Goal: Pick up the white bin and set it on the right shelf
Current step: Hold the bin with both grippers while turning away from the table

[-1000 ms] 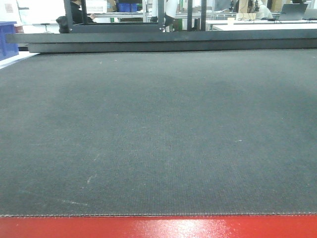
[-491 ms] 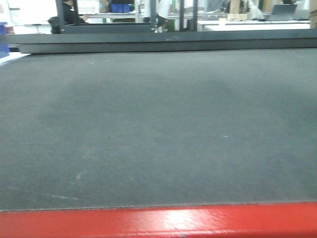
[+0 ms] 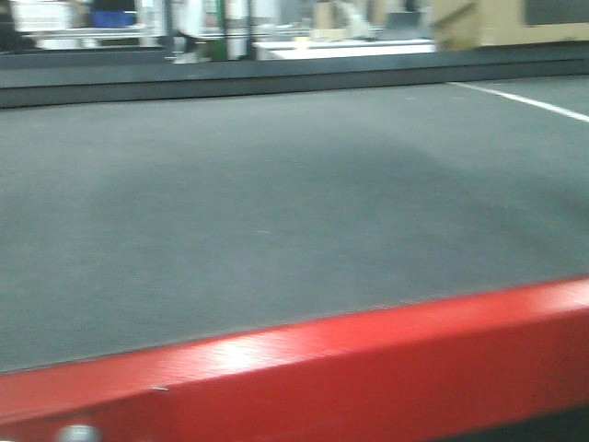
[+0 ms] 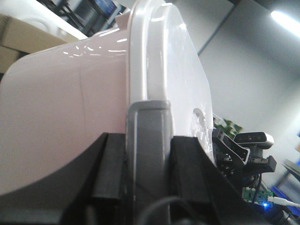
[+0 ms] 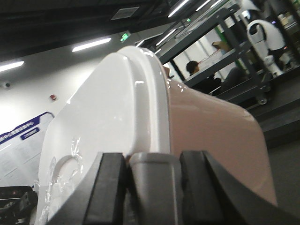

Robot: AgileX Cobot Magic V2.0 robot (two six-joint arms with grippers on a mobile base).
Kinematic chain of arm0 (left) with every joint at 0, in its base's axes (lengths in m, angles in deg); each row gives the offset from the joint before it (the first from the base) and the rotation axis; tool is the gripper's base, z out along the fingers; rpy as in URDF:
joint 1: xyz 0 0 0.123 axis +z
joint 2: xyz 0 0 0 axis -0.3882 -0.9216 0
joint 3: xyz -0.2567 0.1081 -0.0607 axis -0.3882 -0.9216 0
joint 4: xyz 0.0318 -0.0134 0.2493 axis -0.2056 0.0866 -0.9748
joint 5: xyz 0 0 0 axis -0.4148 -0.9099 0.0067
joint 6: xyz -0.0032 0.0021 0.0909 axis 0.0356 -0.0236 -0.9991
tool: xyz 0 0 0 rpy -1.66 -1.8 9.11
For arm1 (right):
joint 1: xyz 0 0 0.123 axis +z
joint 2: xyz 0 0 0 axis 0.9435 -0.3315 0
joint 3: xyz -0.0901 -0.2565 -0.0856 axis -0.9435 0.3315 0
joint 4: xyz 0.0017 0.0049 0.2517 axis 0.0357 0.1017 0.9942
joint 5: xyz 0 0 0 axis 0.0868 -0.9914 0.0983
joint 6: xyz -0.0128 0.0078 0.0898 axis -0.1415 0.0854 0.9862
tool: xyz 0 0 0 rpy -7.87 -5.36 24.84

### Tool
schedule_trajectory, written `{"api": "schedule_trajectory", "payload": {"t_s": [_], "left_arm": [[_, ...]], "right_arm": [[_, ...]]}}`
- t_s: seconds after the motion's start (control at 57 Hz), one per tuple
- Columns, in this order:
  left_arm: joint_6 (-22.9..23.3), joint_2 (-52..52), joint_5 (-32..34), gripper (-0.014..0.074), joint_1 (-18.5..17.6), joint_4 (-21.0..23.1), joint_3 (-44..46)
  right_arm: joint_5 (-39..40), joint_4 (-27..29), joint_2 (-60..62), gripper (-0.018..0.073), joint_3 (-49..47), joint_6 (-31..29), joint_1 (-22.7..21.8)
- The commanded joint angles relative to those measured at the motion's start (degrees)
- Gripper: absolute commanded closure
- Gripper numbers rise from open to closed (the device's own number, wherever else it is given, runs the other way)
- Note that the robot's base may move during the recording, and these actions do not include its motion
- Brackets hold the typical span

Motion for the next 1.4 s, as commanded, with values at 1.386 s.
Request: {"api": "schedule_trajectory", "payload": {"t_s": [1.386], "left_arm": [[-1.3, 2.6, -15.9, 0.0713, -2.2, 8.5, 2.2]], "right_arm": [[2.2, 6.9, 1.9, 0.0499, -1.9, -0.5, 1.0]]}}
